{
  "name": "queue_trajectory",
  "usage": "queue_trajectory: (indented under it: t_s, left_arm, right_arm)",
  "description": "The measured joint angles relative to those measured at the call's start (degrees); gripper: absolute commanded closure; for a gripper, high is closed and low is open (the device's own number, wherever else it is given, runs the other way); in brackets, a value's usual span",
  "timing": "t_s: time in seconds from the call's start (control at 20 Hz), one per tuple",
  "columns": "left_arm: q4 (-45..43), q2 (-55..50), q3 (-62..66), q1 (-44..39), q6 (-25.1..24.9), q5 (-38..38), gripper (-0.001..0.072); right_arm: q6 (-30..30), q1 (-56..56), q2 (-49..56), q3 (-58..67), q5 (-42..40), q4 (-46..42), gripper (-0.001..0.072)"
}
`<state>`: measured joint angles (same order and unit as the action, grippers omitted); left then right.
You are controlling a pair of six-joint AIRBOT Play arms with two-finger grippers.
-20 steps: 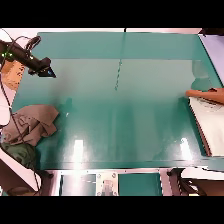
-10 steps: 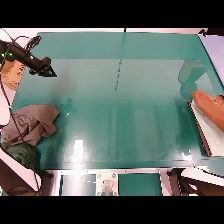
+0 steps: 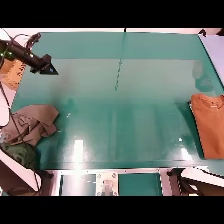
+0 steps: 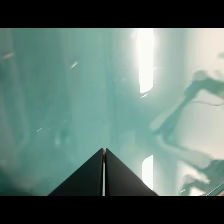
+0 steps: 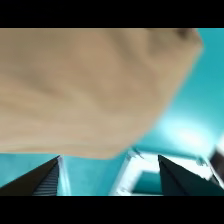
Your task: Fold the shirts.
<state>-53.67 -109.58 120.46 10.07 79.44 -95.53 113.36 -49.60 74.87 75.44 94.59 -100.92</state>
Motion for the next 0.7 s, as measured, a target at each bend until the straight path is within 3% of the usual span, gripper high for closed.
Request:
queue_trajectory:
  t_s: [0.05,0.35,0.7]
  left_arm:
    - [0.92,0.70,0.00,-0.02,0.22,0.85,0.0683]
    - [-0.20,11.76,-12.26,-2.01,0.85,4.57,0.0683]
    - [-6.05,36.50,-45.46,-9.29,2.49,13.44,0.0683]
  right_arm:
    - [-0.48,1.77,0.04,2.49,-1.09,1.79,0.0684]
    - [-3.72,17.27,0.02,8.24,-7.58,9.18,0.0700]
    - [-12.87,35.26,-4.46,-12.52,-19.19,24.39,0.0699]
